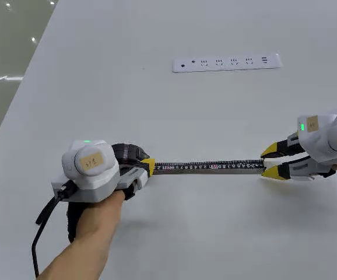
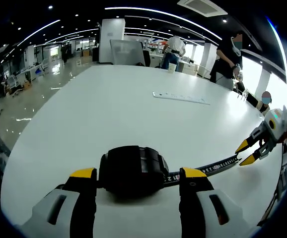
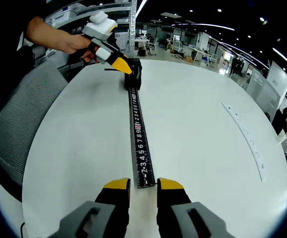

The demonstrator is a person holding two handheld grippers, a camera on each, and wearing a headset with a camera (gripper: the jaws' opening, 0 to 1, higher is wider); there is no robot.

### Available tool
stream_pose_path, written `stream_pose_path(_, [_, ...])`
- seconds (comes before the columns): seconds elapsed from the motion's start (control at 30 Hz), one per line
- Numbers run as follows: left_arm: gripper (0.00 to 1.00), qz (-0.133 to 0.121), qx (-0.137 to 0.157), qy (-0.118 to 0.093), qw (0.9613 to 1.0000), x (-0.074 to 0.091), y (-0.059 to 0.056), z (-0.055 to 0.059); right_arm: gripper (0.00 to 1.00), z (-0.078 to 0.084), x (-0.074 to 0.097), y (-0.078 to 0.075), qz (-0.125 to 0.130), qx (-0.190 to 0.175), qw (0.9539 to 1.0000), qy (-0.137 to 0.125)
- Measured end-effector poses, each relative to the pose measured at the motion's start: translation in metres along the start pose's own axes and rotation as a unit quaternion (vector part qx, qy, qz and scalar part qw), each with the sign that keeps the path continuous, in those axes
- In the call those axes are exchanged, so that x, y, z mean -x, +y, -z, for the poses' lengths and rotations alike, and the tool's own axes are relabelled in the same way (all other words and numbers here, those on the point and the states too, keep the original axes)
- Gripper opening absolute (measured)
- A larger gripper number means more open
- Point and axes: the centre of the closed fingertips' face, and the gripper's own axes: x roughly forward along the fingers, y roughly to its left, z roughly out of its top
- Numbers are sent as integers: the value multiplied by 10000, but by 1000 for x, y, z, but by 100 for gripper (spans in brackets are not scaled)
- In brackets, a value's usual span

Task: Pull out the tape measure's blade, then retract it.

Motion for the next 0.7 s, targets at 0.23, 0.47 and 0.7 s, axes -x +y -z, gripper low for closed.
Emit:
stream_pose_path(0.23, [63,-32,28,25,10000,-6,2,-1,15,-5,-1,4,-123,161,9997,124])
stream_pose_path(0.47, [61,-66,63,79,9999,-10,5,-2,12,-5,-3,6,-262,259,9990,242])
stream_pose_path(0.7, [60,-95,66,98,9999,-12,6,-3,12,-4,-2,6,-371,232,9987,263])
